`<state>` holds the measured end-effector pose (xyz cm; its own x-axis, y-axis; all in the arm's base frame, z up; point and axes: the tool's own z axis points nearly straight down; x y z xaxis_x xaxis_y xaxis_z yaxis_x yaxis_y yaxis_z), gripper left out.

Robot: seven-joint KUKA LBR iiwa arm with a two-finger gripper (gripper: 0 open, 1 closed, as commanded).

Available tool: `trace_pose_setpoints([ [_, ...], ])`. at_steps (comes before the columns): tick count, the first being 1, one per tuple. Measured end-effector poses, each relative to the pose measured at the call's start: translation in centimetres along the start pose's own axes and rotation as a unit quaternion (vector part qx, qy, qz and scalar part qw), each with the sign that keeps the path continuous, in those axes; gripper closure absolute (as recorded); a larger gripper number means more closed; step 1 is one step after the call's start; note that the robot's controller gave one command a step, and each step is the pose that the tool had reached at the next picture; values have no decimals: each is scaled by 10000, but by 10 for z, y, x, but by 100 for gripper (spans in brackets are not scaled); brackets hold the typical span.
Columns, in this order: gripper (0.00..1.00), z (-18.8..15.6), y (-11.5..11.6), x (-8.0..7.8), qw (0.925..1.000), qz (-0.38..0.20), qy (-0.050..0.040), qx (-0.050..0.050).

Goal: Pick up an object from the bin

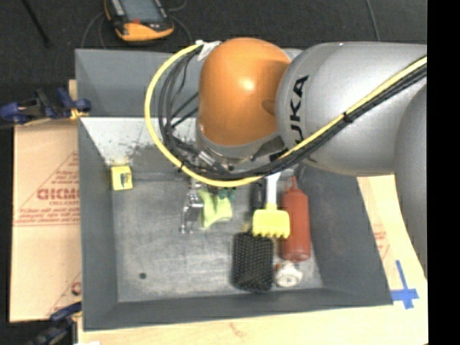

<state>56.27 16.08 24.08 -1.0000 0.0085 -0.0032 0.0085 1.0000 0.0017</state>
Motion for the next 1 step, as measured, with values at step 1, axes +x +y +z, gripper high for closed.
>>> trace_pose_setpoints([
  [1,0,0,0,0,10000,2,0,0],
])
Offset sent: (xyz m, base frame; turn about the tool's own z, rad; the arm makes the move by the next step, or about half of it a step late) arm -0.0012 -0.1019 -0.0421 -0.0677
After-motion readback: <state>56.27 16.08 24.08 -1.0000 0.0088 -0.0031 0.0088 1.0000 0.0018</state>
